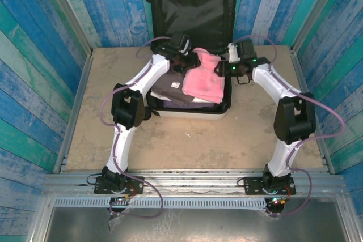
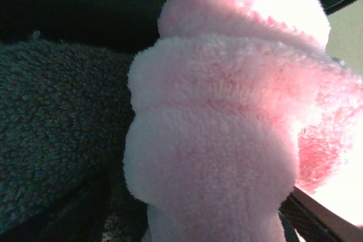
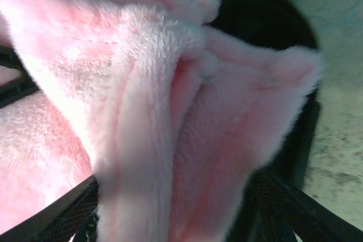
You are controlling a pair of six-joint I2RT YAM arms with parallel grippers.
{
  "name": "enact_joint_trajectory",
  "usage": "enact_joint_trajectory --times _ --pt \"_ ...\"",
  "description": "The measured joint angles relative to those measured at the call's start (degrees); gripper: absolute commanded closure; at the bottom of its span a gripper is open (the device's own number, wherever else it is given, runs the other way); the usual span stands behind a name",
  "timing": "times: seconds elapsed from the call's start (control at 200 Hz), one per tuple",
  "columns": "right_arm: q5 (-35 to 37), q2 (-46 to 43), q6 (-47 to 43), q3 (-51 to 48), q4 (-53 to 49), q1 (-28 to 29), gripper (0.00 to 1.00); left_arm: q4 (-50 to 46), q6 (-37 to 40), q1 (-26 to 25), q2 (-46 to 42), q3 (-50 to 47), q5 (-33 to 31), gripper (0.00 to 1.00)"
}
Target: Pack the luggage
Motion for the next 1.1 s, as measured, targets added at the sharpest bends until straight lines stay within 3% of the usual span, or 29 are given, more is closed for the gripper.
enact_joint_trajectory --times 0.165,0.32,0.391,0.526,0.696,0.926,1.102 --pt "-0.2 -3.0 -2.3 4.0 -2.0 -1.0 0.38 0.2 0.0 0.0 -0.3 0.0 -3.2 0.29" --pt "-1.7 -2.2 -3.3 7.7 -2.1 -0.9 0.55 -0.5 0.0 -0.1 -2.8 -0.9 -7.4 0.30" --pt "-2.8 -0.7 -3.3 8.8 -2.0 -0.9 0.63 -0.9 0.0 -0.5 -5.3 -1.9 -9.6 0.30" --pt "-4.0 3.8 -3.0 9.1 -1.2 -0.9 0.69 -1.3 0.0 -2.1 -10.7 -3.1 -13.1 0.31" --pt "-3.7 10.3 -2.5 9.1 0.3 -1.0 0.76 1.5 -0.2 -6.1 -16.3 -5.3 -12.3 0.32" --pt "-4.5 14.9 -0.7 9.1 3.3 -1.2 0.78 5.9 -2.0 -9.4 -17.0 -7.6 -7.8 0.38" --pt "-5.6 15.2 0.5 9.0 4.4 -1.5 0.64 8.7 -4.8 -9.5 -15.3 -8.7 -5.2 0.48"
